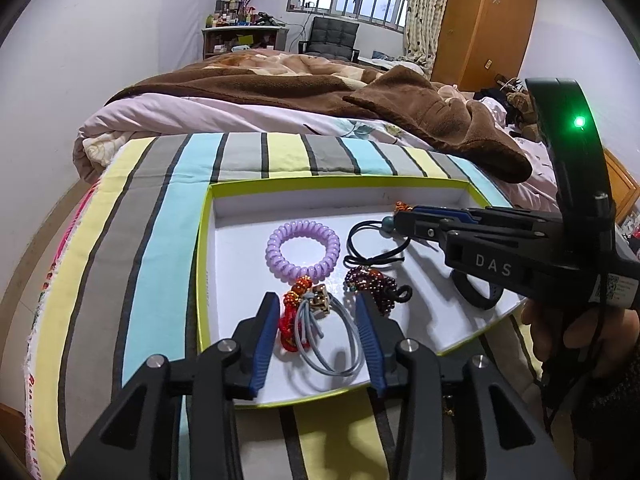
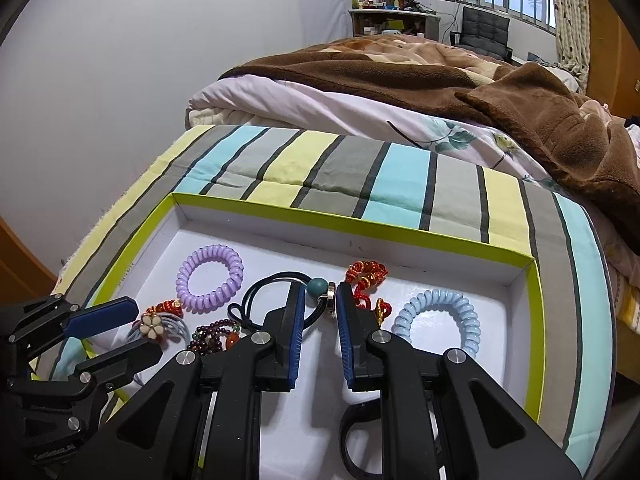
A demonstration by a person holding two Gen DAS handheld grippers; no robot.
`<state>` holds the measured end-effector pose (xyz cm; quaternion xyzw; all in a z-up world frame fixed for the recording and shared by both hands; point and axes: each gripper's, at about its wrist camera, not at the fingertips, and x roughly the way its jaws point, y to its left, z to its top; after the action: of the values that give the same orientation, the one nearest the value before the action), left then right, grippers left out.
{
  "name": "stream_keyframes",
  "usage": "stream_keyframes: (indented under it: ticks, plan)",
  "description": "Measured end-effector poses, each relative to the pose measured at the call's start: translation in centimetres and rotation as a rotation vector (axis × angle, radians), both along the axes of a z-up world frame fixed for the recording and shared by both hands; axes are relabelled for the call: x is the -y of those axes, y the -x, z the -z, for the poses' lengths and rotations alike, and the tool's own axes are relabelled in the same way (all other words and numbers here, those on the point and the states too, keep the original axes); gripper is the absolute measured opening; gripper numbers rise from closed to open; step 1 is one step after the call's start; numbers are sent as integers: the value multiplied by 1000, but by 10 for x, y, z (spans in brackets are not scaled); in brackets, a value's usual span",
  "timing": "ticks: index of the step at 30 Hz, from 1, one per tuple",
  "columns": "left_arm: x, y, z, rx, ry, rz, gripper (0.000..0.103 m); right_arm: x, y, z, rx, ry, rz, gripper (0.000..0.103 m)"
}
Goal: Organize jewelry
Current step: 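Lower both hair ties into the box and open both grippers, then grasp the small gold ornament beside the box with the right gripper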
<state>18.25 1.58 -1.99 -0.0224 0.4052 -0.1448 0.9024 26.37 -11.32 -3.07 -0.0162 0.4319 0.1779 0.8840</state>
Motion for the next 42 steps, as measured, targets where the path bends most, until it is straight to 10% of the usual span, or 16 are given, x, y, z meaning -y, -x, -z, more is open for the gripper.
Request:
stream_keyframes:
  ticks: [13,17,42]
  plan:
    - [-3,28,-19,35,35,-1,49,15,29,-24,43,-62,20,18]
    - [-6,39,-24,43,47,-8,51,23,49,-30,49,-102,24,50]
    - [-31,96,-28,47,104,-40,51,10,139,5,-8,-90,-71,50]
